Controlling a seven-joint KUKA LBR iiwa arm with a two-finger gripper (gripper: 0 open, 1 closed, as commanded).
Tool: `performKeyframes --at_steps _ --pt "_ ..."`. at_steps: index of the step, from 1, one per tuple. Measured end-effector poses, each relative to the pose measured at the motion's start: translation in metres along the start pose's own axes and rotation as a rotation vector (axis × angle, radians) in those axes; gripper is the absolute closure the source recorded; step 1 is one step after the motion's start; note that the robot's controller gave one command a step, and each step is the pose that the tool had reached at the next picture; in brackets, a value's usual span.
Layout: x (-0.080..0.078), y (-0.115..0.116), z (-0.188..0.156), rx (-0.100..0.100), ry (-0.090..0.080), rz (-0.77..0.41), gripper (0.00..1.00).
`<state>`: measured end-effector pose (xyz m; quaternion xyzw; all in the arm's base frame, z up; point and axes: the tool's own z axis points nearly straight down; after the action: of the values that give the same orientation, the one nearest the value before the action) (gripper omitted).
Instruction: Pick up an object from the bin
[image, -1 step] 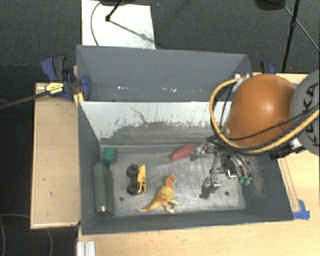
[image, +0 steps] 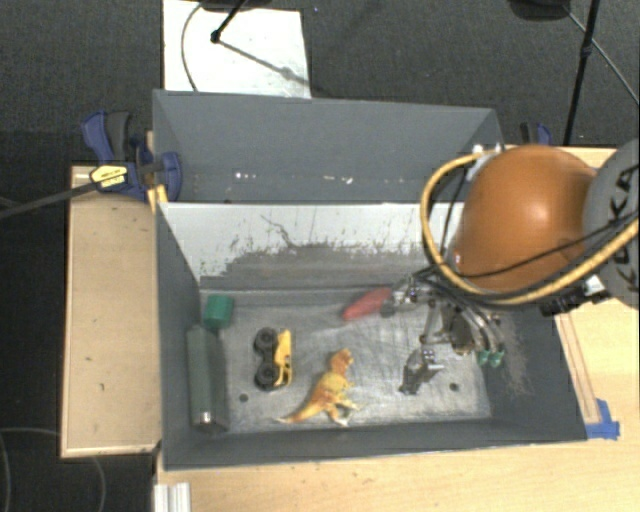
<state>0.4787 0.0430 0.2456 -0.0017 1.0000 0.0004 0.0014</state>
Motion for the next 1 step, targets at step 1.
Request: performKeyframes --at_steps 1 --pt "-0.012 0.026 0.0647 0.0 -0.004 -0.095 0.0"
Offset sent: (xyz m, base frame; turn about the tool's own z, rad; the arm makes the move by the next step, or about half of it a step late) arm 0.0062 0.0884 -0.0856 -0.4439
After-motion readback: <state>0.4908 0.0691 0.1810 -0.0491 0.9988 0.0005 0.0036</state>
